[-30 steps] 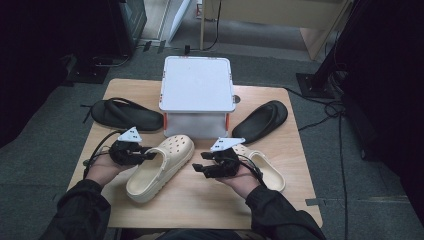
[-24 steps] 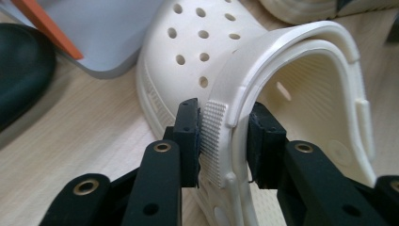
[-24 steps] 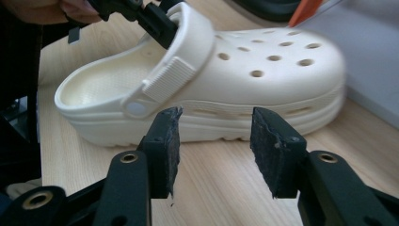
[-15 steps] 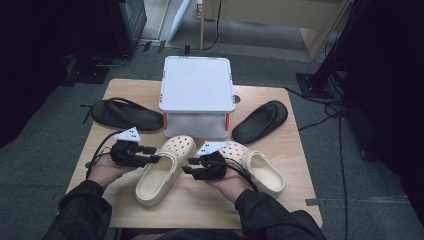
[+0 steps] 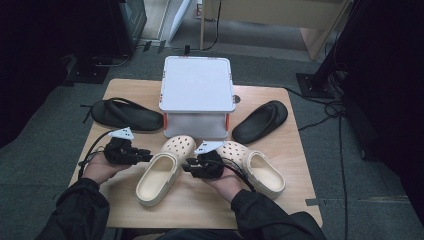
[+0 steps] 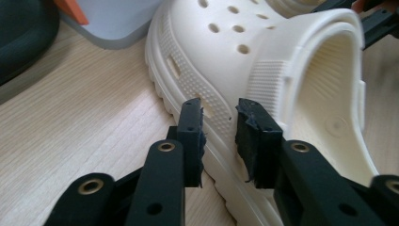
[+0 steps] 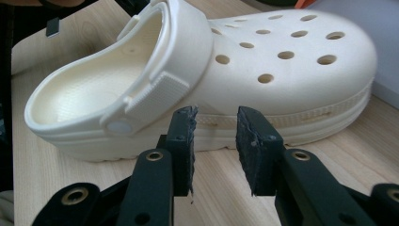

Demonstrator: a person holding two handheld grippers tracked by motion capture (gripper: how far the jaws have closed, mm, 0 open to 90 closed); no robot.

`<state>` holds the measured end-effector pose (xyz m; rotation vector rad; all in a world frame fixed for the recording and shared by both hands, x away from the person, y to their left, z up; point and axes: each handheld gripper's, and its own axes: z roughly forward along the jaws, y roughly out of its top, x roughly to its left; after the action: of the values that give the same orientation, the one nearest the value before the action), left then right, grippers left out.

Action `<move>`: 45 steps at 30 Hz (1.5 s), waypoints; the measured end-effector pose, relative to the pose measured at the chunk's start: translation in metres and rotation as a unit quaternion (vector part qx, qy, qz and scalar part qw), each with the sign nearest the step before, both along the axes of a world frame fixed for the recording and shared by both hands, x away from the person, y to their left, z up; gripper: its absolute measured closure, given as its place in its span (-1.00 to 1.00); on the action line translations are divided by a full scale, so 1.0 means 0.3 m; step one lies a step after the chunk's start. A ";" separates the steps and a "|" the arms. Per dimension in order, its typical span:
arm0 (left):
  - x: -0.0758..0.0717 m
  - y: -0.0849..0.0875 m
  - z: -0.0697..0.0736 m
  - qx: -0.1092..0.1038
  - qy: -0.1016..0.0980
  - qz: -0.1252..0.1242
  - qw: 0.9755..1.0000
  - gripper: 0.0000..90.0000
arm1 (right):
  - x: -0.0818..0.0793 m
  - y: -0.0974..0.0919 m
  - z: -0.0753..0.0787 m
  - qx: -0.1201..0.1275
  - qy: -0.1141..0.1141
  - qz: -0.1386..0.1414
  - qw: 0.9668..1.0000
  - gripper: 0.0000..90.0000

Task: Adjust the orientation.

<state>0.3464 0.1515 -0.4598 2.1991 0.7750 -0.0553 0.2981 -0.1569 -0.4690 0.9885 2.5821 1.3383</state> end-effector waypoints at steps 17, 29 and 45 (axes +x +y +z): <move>-0.016 -0.053 -0.011 -0.006 0.017 -0.032 0.999 0.60 | 0.016 -0.010 -0.003 0.003 0.005 -0.017 1.000 0.48; -0.005 -0.035 -0.025 0.002 0.022 -0.015 1.000 0.45 | 0.022 -0.020 -0.016 -0.010 0.014 -0.035 0.999 0.55; -0.033 -0.075 -0.049 -0.001 0.045 -0.042 0.998 0.65 | 0.031 -0.026 -0.021 -0.034 0.012 -0.038 0.999 0.55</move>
<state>0.3365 0.1289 -0.4744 2.2399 0.7320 -0.1979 0.3073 -0.1645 -0.4754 1.0868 2.5598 1.2200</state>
